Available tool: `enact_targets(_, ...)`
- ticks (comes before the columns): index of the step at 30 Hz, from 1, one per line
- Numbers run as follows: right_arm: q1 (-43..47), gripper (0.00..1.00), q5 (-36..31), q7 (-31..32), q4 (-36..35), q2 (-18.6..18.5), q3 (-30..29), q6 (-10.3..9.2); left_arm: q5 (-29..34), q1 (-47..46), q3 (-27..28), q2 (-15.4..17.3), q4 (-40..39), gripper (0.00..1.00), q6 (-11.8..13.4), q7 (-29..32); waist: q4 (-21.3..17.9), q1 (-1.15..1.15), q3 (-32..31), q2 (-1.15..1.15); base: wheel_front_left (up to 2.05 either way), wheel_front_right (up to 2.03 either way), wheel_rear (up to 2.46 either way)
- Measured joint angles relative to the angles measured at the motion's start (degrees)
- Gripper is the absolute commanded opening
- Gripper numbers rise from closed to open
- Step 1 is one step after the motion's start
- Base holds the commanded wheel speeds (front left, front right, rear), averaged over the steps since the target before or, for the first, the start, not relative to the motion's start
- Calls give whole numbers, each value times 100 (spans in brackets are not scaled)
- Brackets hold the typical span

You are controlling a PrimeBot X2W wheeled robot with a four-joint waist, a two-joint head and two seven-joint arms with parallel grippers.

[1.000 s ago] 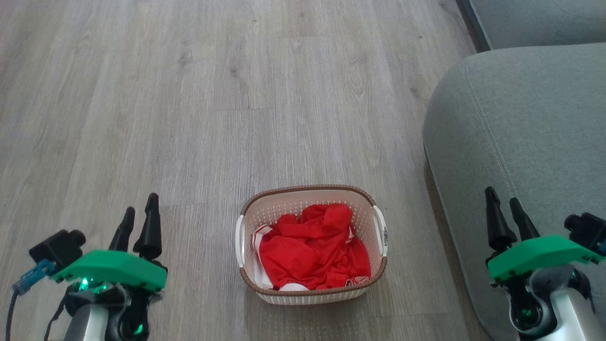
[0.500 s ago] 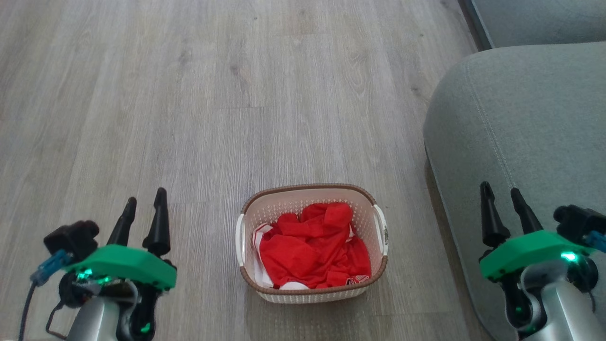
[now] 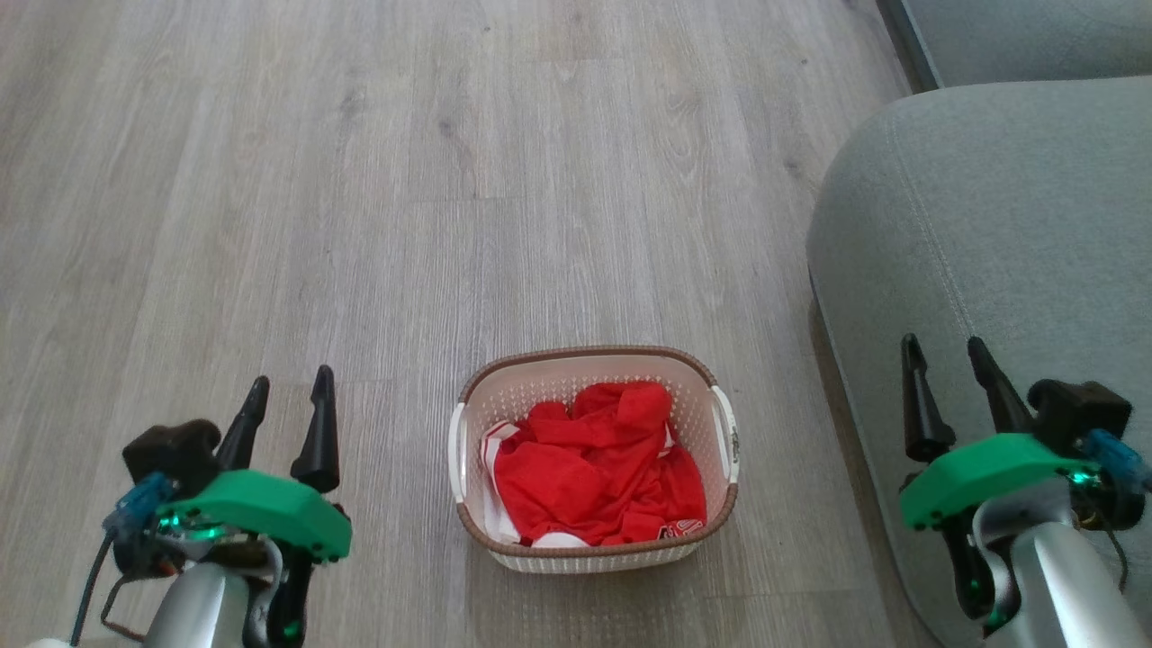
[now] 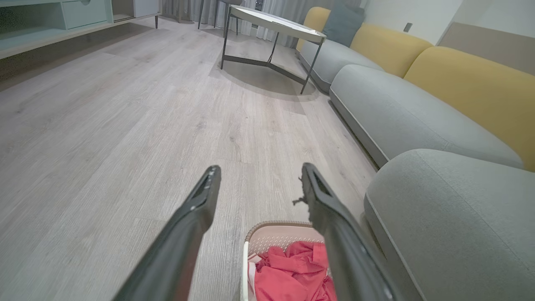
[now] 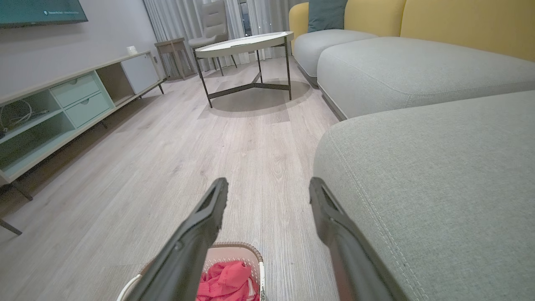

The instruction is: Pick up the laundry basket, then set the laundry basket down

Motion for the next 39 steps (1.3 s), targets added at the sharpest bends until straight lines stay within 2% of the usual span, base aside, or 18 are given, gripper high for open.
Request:
enact_targets(28, -160, 100, -1307, -437, 202, 0, 82, 0, 1204, -236, -108, 23, 197, 100, 254, 7, 23, 0, 99, 0, 0, 0, 0)
enact_targets(39, -223, 100, -1271, -437, 205, 0, 82, 0, 1221, -243, -135, 64, 196, 100, 312, 7, 12, 0, 173, 0, 0, 0, 0)
